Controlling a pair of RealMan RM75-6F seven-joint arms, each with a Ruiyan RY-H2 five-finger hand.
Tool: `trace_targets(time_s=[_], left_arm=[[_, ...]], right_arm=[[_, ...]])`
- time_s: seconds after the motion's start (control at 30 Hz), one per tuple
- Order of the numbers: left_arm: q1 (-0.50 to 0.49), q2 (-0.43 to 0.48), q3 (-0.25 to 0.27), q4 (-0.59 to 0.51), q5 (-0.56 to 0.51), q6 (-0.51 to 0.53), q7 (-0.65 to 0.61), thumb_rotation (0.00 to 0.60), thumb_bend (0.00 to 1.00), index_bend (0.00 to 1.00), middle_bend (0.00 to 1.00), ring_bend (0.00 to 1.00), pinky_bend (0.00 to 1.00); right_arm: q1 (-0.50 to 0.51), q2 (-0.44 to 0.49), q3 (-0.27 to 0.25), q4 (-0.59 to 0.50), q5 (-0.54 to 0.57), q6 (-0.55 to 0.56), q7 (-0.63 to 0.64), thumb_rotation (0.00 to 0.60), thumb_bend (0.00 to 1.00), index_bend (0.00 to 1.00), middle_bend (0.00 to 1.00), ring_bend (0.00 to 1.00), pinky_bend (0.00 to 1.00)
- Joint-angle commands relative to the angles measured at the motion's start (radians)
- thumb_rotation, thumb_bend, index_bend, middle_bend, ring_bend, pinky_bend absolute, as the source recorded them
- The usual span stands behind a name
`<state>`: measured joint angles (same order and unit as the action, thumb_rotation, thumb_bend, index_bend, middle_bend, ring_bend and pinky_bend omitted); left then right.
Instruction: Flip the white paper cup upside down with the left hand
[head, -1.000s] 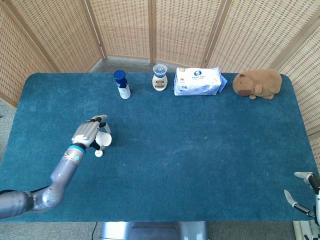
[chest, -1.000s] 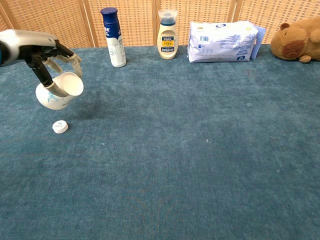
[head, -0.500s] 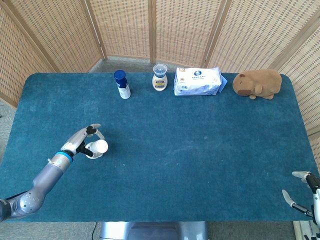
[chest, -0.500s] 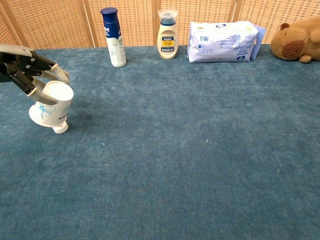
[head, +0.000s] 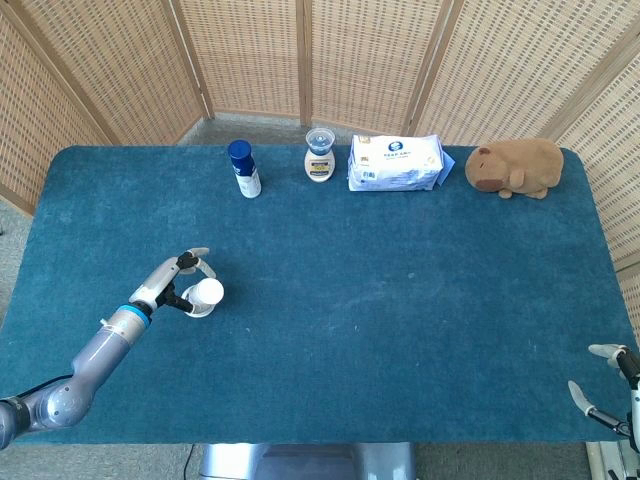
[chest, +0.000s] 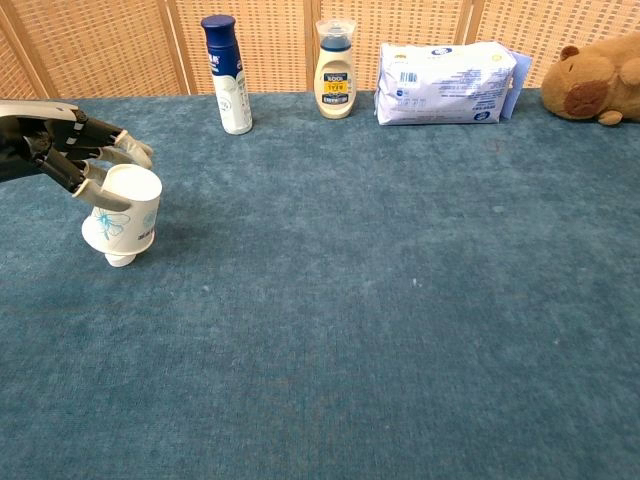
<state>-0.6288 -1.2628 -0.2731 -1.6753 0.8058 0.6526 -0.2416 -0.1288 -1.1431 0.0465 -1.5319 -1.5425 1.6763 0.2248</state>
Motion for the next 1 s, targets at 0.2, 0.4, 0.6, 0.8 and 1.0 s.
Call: trace_targets(time_s=[0.2,0.4,0.6,0.8,1.0], left_arm=[[0.0,-0.01,0.024,0.031,0.039,-0.029,-0.022,0.591,0.19,0.48,0.1,0.0,0.15],[-0.006,0.002,0.038,0.026,0.054,-0.045,-0.026,0.593,0.19,0.48,0.1,0.0,0.15],[-0.008,0.008,0.049,0.025,0.062,-0.028,-0.014,0.592,0.18,0.48,0.1,0.0,0.15],[-0.019,0.005,0.061,0.033,0.065,-0.033,-0.006,0.592,0.17,0.47,0.1,0.0,0.14],[-0.025,0.012,0.071,0.032,0.072,-0.022,0.01,0.591,0.16,0.4,0.09,0.0,0.13]], right_arm=[[-0.002,0.004,0.001,-0.01,-0.001,0.005,-0.005,0.412,0.33,0.34,0.34,0.41,0.43],[-0.004,0.009,0.001,-0.018,-0.003,0.007,0.017,0.413,0.33,0.34,0.34,0.41,0.43],[-0.006,0.009,0.0,-0.017,-0.002,0.009,0.022,0.413,0.33,0.34,0.34,0.41,0.43],[-0.008,0.011,-0.001,-0.018,0.001,0.006,0.02,0.414,0.33,0.34,0.36,0.41,0.44],[-0.007,0.016,0.001,-0.025,-0.002,0.009,0.021,0.415,0.33,0.34,0.36,0.41,0.43]])
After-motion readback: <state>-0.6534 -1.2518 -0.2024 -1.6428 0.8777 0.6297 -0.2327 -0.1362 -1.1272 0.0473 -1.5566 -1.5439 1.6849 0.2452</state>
